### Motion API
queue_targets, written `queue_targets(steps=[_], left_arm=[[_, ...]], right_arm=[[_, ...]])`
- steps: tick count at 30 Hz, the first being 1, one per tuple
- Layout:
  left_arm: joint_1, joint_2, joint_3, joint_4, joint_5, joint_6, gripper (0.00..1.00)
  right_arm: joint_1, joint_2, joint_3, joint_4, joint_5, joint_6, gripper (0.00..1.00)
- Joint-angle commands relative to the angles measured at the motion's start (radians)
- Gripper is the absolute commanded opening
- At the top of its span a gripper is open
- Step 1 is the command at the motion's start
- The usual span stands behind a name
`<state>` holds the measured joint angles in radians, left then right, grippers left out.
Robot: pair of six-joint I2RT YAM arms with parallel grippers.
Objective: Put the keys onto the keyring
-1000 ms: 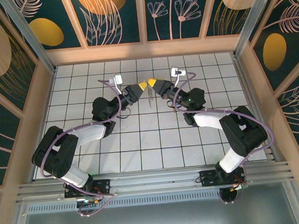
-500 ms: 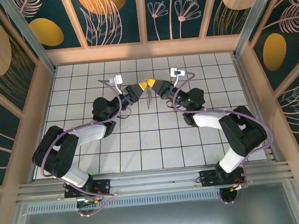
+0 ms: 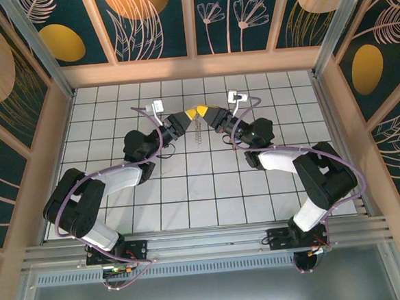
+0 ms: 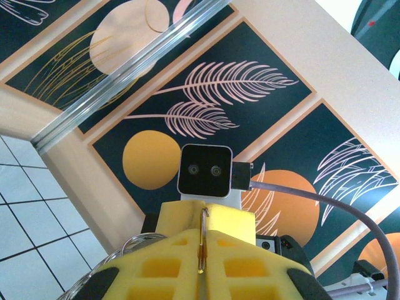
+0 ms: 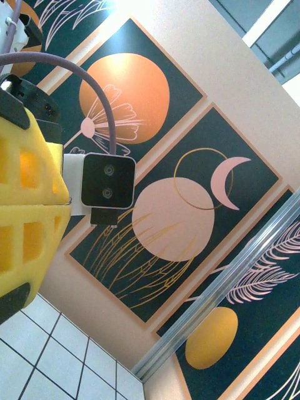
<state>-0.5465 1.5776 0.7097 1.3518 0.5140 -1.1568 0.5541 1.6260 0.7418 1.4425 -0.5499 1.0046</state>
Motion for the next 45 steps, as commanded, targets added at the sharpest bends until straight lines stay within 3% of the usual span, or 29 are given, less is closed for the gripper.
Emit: queue_targets(steps=[1, 6, 12, 18, 23, 25, 27, 29, 36, 45], left_arm=[[-0.013, 0.007, 0.007, 0.078, 0.009, 0.002, 0.09], [-0.015, 0.016, 0.015, 0.083, 0.011, 0.004, 0.05], [-0.018, 0.033, 0.031, 0.083, 0.009, 0.0, 0.13], [-0.021, 0.048, 0.037, 0.105, 0.02, -0.001, 0.0], [-0.022, 0.048, 0.033, 0.107, 0.024, 0.006, 0.0], [-0.021, 0.039, 0.037, 0.083, 0.037, 0.032, 0.0], [-0.021, 0.019, 0.05, 0.021, 0.055, 0.084, 0.0], [-0.021, -0.003, 0.073, -0.071, 0.078, 0.161, 0.0], [-0.021, -0.066, 0.18, -0.418, 0.171, 0.506, 0.0], [-0.021, -0.126, 0.235, -0.612, 0.151, 0.773, 0.0]], right_arm=[[0.0, -0.009, 0.007, 0.056, 0.002, -0.004, 0.0], [0.0, -0.009, 0.005, 0.057, -0.006, -0.003, 0.0], [0.0, -0.011, -0.004, 0.06, -0.007, -0.003, 0.0], [0.0, -0.011, -0.007, 0.058, -0.007, -0.004, 0.0], [-0.002, -0.018, -0.01, 0.042, -0.009, -0.002, 0.0], [-0.042, -0.046, -0.03, 0.026, 0.001, 0.005, 0.27], [-0.084, -0.094, -0.068, 0.013, 0.016, 0.011, 0.43], [-0.125, -0.149, -0.11, -0.009, 0.024, 0.009, 0.48], [-0.184, -0.377, -0.21, -0.241, 0.068, -0.127, 0.51], [-0.186, -0.54, -0.291, -0.426, 0.128, -0.244, 0.51]])
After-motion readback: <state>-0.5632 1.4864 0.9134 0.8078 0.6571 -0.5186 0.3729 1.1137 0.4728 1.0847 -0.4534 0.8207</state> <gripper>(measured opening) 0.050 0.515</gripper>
